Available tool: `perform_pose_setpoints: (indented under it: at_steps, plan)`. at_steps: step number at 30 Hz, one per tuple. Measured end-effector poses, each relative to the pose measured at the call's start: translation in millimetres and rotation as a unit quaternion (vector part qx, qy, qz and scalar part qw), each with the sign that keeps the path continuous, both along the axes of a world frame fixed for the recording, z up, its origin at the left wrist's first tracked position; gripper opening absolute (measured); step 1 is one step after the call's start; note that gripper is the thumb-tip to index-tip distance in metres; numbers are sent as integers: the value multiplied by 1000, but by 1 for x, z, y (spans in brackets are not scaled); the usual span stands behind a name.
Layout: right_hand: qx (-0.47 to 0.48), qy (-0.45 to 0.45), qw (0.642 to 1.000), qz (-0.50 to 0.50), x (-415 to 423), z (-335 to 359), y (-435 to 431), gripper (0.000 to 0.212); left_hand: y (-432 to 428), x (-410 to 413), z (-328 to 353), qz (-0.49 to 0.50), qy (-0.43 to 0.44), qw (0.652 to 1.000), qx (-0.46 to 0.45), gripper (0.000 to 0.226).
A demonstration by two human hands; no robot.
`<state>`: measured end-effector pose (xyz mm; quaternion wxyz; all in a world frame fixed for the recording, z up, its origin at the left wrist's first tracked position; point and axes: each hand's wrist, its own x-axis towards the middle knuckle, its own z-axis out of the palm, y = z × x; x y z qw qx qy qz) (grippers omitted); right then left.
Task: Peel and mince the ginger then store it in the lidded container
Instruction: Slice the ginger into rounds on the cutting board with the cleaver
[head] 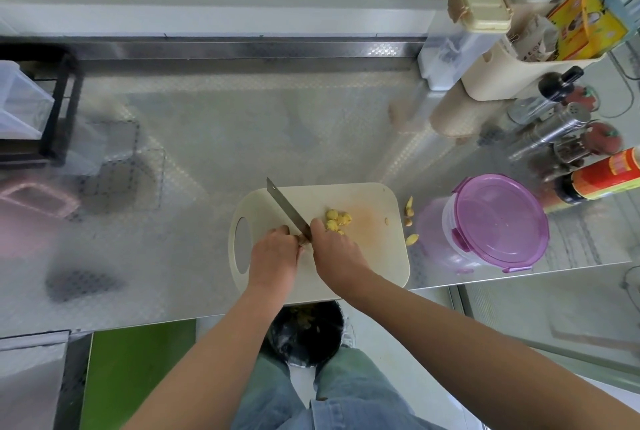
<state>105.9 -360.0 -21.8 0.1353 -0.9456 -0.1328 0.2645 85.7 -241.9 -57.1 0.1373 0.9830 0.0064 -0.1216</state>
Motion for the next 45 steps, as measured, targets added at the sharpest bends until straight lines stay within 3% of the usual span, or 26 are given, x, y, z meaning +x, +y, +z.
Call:
perform_pose_setpoints:
  at_steps: [4,12,17,20,24,27,36,45]
  plan:
    - [1,10,1000,5,9,0,8,24,1,-1,-2,9,-17,1000,-18,16]
    - [0,0,1000,2,-5,-9,-9,23,2,-1,-1,-1,-34,999,-31,25]
    - [7,-3,1000,3,0,-8,1,25,3,-2,2,-16,-30,998,-50,11]
    - [0,2,1000,0,6,-10,4,23,6,-3,-4,-10,-40,998,-46,13]
    - [6,3,999,-46,13,-12,-4,13,8,-5,-4,16,-53,996,-70,10]
    - [34,8,996,-85,17,-10,-15,10,8,-7,1,35,-46,994,-94,21]
    - [73,1,997,-29,3,6,-16,8,9,-14,-4,41,-68,993,-85,4]
    - [38,-16,999,-9,-3,9,-12,8,6,-11,-3,48,-58,993,-92,10]
